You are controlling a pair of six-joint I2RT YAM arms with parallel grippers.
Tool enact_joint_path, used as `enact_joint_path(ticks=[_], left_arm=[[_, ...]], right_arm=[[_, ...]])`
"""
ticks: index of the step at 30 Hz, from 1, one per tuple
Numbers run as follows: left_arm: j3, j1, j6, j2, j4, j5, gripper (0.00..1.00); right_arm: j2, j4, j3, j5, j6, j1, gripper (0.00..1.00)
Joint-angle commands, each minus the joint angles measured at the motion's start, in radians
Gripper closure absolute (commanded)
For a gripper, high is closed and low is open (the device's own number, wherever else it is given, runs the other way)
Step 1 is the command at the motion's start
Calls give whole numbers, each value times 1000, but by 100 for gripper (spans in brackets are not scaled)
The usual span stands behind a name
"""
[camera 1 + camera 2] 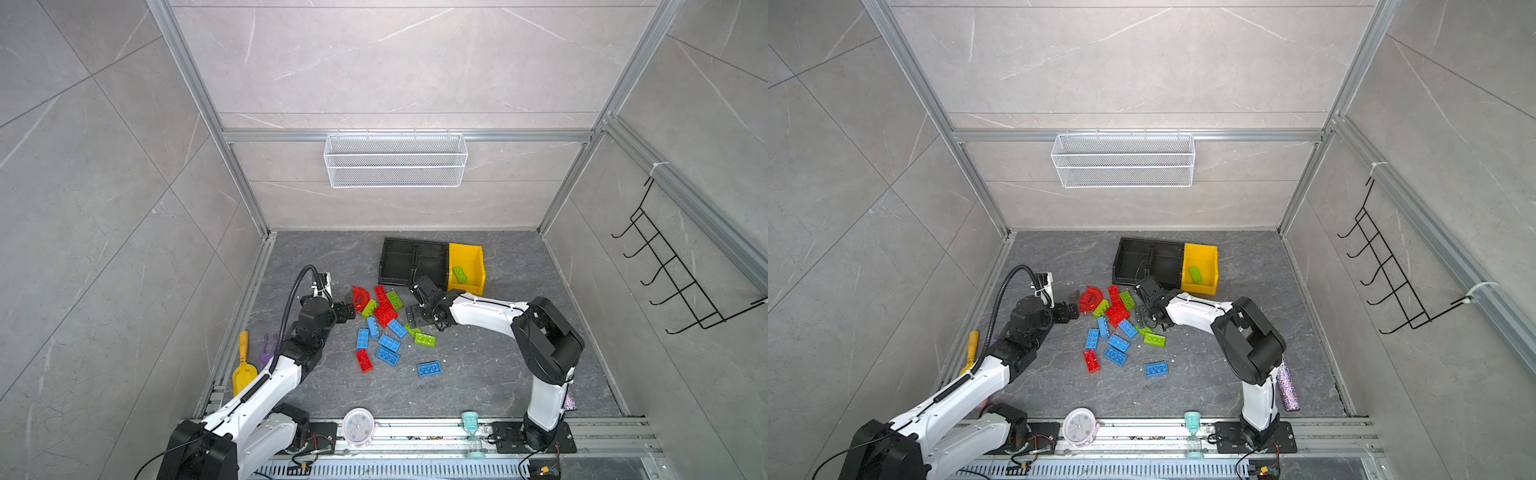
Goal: Sort the legos into containers by color
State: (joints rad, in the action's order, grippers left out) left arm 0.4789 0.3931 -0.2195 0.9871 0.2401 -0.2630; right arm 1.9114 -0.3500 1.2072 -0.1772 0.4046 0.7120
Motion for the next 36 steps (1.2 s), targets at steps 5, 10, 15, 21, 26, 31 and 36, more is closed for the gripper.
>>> enact_joint_path(ticks=[5,10,15,21,26,31,36], left_arm=[[-5,-2,9,-3,50,-18,0],[9,-2,8,7,42,0,0],[2,-2,11,6,48,-9,0],[2,-2,10,-2,44,-9,0],[0,-2,10,-9,45,-11,0],[1,-2,8,-8,43,-8,0],[0,-2,8,-19,39,-8,0]], right_arm=[[32,-40,15,-42,4,3,18],[18,-44,5,-45,0,4,25],[1,-21,-2,-35,0,1,29],[-38,-14,-3,-28,-18,-4,35],[-101,-28,-6,-18,-40,-28,38],[-162,-63,-11,-16,-61,-62,38],[-218,-68,-29,18,-80,-127,38]])
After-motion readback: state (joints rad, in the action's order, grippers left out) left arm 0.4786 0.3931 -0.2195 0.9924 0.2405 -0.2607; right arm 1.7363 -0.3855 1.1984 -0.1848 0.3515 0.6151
